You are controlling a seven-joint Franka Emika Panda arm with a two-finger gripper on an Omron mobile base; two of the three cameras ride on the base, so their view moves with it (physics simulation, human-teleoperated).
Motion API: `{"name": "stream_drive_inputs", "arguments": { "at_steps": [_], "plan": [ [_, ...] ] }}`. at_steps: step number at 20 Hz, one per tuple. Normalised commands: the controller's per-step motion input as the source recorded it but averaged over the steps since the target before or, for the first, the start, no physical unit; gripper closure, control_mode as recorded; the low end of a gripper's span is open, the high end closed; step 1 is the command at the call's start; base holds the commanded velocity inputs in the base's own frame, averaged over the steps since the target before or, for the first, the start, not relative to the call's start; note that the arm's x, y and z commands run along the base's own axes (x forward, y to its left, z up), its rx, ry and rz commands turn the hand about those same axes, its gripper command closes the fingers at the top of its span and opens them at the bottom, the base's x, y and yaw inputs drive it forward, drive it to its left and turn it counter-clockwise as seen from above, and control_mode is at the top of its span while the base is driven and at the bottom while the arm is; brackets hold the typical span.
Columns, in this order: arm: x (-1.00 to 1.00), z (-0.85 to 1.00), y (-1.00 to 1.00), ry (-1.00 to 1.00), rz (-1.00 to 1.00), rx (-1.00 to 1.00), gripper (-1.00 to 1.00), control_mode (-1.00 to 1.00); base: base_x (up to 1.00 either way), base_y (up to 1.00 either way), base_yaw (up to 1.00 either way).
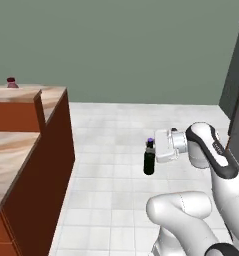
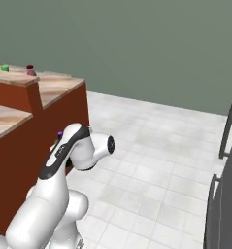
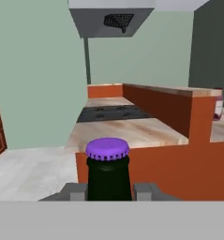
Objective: Place the drinks on the dining counter in a tight cluster.
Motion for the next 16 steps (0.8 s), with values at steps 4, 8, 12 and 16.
{"name": "stream_drive_inputs", "arguments": {
  "at_steps": [4, 8, 12, 16],
  "plan": [
    [0.00, 0.00, 0.00, 0.00, 0.00, 0.00, 1.00, 1.00, 0.79, 0.46, -0.07],
    [0.00, 0.00, 0.00, 0.00, 0.00, 0.00, 1.00, 1.00, 0.92, 0.28, -0.05],
    [0.00, 0.00, 0.00, 0.00, 0.00, 0.00, 1.00, 1.00, 0.94, 0.15, 0.00],
    [0.00, 0.00, 0.00, 0.00, 0.00, 0.00, 1.00, 1.00, 0.94, 0.01, 0.05]
  ]
}}
